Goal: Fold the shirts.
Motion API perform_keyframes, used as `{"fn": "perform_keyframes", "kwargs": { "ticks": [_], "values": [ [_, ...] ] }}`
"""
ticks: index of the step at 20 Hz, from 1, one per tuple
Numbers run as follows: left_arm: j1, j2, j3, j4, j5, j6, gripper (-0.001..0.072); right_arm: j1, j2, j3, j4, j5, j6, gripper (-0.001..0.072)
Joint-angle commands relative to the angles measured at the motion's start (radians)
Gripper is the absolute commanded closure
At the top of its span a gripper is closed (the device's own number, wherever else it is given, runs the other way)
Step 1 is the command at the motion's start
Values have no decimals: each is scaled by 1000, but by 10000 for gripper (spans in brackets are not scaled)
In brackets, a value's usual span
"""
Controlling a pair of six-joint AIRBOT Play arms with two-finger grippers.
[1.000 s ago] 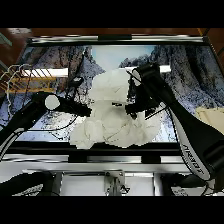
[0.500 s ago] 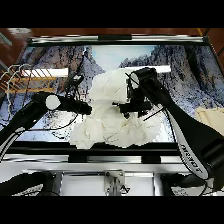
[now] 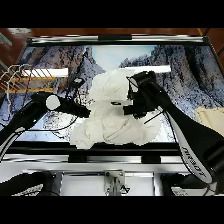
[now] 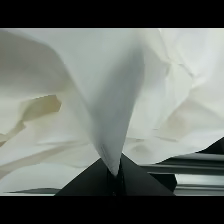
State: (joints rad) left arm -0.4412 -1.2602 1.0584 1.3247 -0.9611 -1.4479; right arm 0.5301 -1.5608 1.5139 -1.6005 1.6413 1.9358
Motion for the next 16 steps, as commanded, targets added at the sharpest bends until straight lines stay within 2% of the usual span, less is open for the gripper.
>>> {"fn": "perform_keyframes", "kwargs": {
  "ticks": [1,2,3,4,5,7,10,13,16],
  "values": [
    [0,0,21,16,-153,-15,611,21,105,21,-18,-63,2,637],
    [0,0,47,7,-210,-16,409,33,126,21,-18,-76,10,637],
    [0,0,81,8,-271,-20,157,45,137,21,-18,-80,19,637],
    [5,0,121,14,-322,-22,37,57,140,21,-18,-79,19,637],
    [17,3,169,32,-365,-24,36,71,138,21,-17,-74,17,636],
    [65,17,259,163,-386,-75,38,96,138,21,-18,-66,12,636],
    [217,32,364,354,-420,-120,35,122,138,21,-25,-64,-11,636],
    [474,30,379,353,-418,-109,35,122,138,21,-32,-46,-30,636],
    [735,7,352,267,-457,-65,33,122,138,21,-33,-45,-38,636]
  ]
}}
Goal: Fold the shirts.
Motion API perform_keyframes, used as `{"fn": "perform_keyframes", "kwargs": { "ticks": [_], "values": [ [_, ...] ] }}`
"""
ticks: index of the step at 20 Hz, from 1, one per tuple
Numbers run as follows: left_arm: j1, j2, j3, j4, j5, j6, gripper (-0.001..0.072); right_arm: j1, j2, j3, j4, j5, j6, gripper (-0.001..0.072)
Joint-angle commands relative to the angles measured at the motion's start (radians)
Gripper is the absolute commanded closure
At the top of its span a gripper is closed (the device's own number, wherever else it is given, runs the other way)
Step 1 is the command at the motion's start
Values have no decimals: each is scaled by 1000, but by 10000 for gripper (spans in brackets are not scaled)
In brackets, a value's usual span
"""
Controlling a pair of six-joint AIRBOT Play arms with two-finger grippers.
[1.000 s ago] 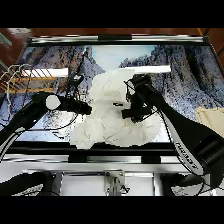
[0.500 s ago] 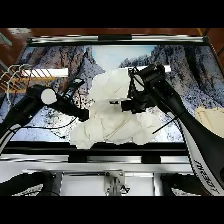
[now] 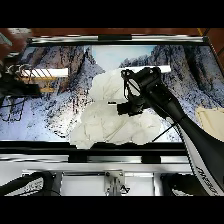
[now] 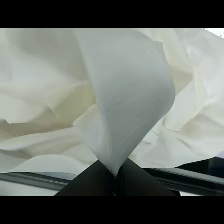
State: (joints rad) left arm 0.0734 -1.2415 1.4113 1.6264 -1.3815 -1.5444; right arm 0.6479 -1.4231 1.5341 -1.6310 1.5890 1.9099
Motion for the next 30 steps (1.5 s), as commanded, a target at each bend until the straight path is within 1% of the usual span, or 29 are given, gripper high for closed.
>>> {"fn": "perform_keyframes", "kwargs": {
  "ticks": [1,4,6,7,8,9,10,11,12,15,17,19,21,22,24,30],
  "values": [
    [303,-12,-21,-86,-24,56,32,4,1,1,-3,7,-13,636],
    [500,-24,-57,-178,60,105,33,4,1,1,-2,17,-19,636],
    [599,-71,-57,-256,76,147,37,4,1,1,-2,19,-21,636],
    [633,-104,-57,-306,76,152,37,4,1,1,-3,15,-21,635],
    [657,-140,-57,-361,76,179,39,4,1,1,-3,8,-21,636],
    [668,-176,-53,-399,78,224,41,4,1,1,-3,6,-21,636],
    [668,-209,-47,-407,86,280,109,4,1,1,-2,6,-20,635],
    [662,-238,-43,-399,100,322,124,4,1,1,-2,8,-20,635],
    [656,-267,-39,-381,116,348,123,4,1,1,-2,8,-20,636],
    [649,-331,-22,-347,179,390,124,4,1,1,-2,1,-19,636],
    [649,-351,1,-348,211,459,124,4,1,1,-2,-14,-18,636],
    [649,-353,18,-348,225,504,132,4,1,1,-2,-33,0,636],
    [649,-353,23,-347,223,505,134,4,0,1,-2,-49,8,636],
    [649,-354,23,-347,226,520,134,4,1,1,-3,-51,8,636],
    [649,-358,23,-346,230,542,159,4,1,1,-3,-50,8,636],
    [642,-419,21,-317,212,542,159,4,1,1,-3,-43,7,636]
  ]
}}
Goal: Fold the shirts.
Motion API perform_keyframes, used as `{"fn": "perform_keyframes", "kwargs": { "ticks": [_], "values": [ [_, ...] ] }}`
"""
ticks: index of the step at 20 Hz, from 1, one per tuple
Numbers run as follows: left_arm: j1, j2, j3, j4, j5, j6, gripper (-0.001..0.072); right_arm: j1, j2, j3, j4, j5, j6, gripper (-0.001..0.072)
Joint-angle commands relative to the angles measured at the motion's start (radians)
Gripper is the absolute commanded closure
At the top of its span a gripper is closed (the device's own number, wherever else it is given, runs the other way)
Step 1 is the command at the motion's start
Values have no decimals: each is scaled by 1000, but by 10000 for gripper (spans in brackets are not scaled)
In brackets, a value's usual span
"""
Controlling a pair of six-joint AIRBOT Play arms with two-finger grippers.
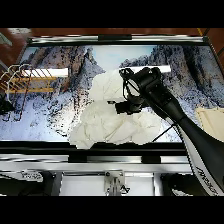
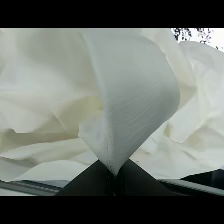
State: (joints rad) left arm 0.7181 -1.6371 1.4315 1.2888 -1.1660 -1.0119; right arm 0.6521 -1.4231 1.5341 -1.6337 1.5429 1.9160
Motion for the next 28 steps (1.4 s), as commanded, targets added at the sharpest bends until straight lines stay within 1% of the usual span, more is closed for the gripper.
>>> {"fn": "perform_keyframes", "kwargs": {
  "ticks": [1,9,14,15,16,17,23,24,25,27,28],
  "values": [
    [-4,-32,1,35,-1,10,159,0,1,1,0,3,1,636],
    [-4,-60,1,28,14,10,169,0,1,1,-4,0,1,636],
    [-19,-96,0,22,-18,25,171,-1,1,1,-26,4,1,636],
    [-21,-101,0,22,-20,26,198,-1,1,1,-26,5,1,635],
    [-21,-104,0,22,-20,32,245,-1,1,1,-26,5,1,636],
    [-21,-104,0,27,-20,32,257,-1,1,1,-26,5,2,636],
    [-21,-117,0,47,-20,32,271,-1,1,1,-26,5,1,636],
    [-21,-117,0,48,-20,32,378,-1,1,1,-26,5,1,636],
    [-21,-117,1,56,-19,32,394,-1,1,1,-26,5,1,636],
    [-21,-117,0,66,-19,32,398,-1,1,1,-26,4,1,636],
    [-21,-117,0,66,-19,32,455,-1,1,1,-26,4,1,636]
  ]
}}
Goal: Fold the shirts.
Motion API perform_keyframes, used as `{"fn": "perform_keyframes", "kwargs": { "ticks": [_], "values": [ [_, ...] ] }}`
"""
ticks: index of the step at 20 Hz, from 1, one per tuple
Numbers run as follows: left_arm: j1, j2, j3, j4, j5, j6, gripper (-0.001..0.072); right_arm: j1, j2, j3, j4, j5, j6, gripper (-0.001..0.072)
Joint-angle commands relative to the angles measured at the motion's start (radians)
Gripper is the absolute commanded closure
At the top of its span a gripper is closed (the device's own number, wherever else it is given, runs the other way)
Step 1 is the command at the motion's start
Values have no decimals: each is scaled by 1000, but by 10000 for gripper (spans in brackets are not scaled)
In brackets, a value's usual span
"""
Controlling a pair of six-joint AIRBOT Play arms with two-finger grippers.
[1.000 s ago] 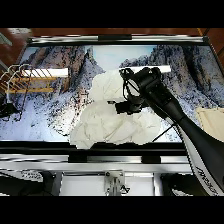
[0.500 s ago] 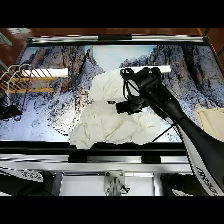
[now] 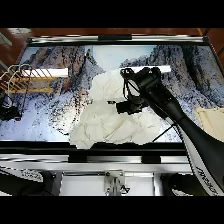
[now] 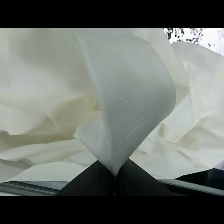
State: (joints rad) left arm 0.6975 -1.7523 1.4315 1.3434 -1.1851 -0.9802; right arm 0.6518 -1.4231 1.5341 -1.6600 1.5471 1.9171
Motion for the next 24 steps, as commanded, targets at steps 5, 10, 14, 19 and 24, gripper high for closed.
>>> {"fn": "perform_keyframes", "kwargs": {
  "ticks": [5,10,14,19,24],
  "values": [
    [-13,-1,1,11,-5,17,566,0,1,1,-6,0,0,635],
    [-37,13,2,18,-12,26,649,0,1,1,-7,1,0,636],
    [-39,53,2,57,-8,-9,650,0,1,1,-29,2,0,636],
    [-50,147,2,64,18,-72,650,0,1,2,-100,-5,-18,636],
    [-98,344,4,74,6,-192,650,-1,37,2,-162,52,-53,636]
  ]
}}
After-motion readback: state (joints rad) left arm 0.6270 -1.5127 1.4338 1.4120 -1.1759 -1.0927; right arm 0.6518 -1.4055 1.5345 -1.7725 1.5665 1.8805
